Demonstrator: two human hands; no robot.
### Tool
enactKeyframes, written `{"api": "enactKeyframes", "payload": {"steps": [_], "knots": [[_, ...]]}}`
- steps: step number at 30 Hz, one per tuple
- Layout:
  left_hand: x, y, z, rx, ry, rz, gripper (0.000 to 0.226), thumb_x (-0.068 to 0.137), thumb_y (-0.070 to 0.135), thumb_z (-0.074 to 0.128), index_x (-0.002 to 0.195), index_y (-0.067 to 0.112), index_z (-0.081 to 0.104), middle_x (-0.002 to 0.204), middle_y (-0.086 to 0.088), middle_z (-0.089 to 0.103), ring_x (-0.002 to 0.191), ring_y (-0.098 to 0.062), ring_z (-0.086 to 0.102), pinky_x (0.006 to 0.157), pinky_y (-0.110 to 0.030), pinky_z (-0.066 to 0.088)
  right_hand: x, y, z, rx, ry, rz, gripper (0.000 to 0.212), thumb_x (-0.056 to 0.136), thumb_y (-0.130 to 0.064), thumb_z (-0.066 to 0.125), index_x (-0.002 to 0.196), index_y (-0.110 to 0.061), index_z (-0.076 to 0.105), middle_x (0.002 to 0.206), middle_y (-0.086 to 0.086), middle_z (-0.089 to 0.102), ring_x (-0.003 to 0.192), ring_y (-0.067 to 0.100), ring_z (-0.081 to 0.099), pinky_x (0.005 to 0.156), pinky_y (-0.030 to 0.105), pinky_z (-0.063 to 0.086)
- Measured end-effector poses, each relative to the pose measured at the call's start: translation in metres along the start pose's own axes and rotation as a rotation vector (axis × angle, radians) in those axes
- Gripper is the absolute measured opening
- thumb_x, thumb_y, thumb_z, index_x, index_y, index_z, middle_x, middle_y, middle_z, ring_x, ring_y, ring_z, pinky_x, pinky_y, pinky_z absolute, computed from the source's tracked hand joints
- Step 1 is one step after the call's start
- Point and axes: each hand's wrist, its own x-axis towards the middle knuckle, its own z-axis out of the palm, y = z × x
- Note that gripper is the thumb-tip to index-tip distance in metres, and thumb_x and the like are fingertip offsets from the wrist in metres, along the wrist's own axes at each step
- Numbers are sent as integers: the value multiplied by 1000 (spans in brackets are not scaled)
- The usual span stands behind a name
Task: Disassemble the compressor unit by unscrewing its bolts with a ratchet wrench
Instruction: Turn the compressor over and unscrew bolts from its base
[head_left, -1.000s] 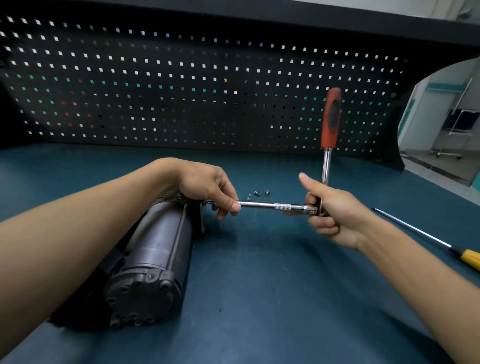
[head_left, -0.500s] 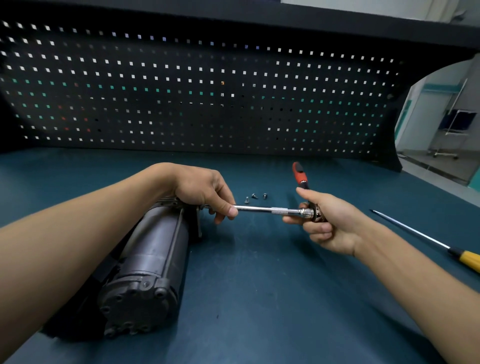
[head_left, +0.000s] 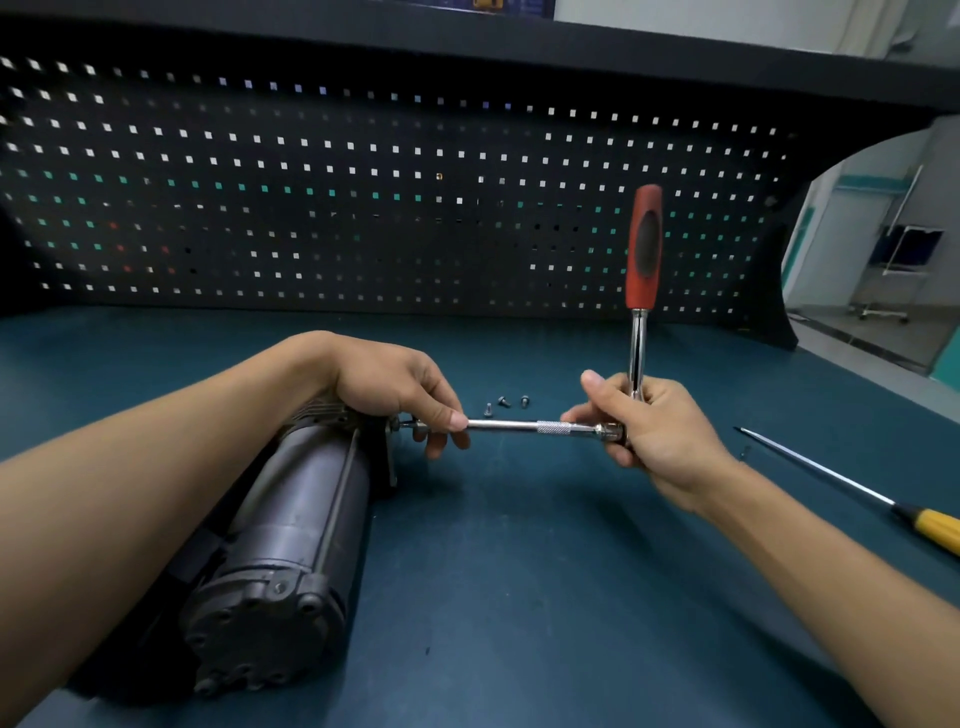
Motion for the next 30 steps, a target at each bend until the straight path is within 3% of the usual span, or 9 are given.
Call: {"api": "enactKeyframes", "payload": {"steps": [7, 10, 15, 16, 19, 25, 30], "knots": [[-3, 2, 0, -36, -19, 42, 20, 99, 25, 55, 95, 22, 74, 91, -2, 74, 88, -14, 57, 85, -19, 44, 2, 5, 0, -58, 19, -184, 46, 84, -58, 59, 56, -22, 64, 81, 8, 77, 36, 13, 42, 39, 19, 36], [-2, 1, 1, -39, -16, 46, 20, 99, 24, 55, 98, 17, 74, 88, -1, 74, 87, -14, 57, 84, -17, 44, 1, 7, -3, -127, 8, -291, 45, 90, -51, 57, 58, -20, 67, 81, 5, 77, 40, 13, 46, 42, 21, 40], [-1, 0, 1, -47, -16, 50, 23, 92, 30, 59, 98, 13, 72, 85, 0, 74, 82, -13, 56, 81, -18, 44, -1, 11, -3, -185, 2, -456, 46, 92, -35, 58, 64, 1, 65, 78, 16, 74, 51, 4, 55, 52, 17, 44], [-1, 0, 1, -49, -15, 54, 21, 93, 29, 59, 98, 12, 72, 85, 0, 73, 82, -13, 56, 81, -18, 44, -2, 11, -4, -218, -1, -473, 45, 93, -34, 58, 66, 1, 66, 77, 12, 74, 54, 2, 58, 56, 13, 44], [0, -2, 1, -45, -8, 57, 18, 97, 24, 58, 98, 13, 72, 84, 1, 74, 81, -13, 56, 80, -15, 44, -2, 10, -9, -422, -5, -540, 45, 99, -37, 58, 73, -2, 72, 66, -19, 66, 61, -1, 59, 61, 7, 40], [0, -2, 0, -39, -1, 39, 23, 94, 30, 59, 102, 14, 74, 86, 3, 75, 84, -12, 58, 80, -11, 42, 2, 14, -11, -503, 15, -600, 48, 94, -49, 54, 67, -12, 69, 59, 3, 59, 55, 23, 50, 53, 34, 39], [1, -4, 0, -22, 24, 43, 18, 96, 26, 61, 99, 15, 74, 84, 2, 75, 82, -10, 59, 80, -12, 43, 3, 16, -13, -517, -19, -561, 44, 94, -51, 54, 64, -20, 67, 59, 2, 58, 57, 24, 51, 55, 37, 40]]}}
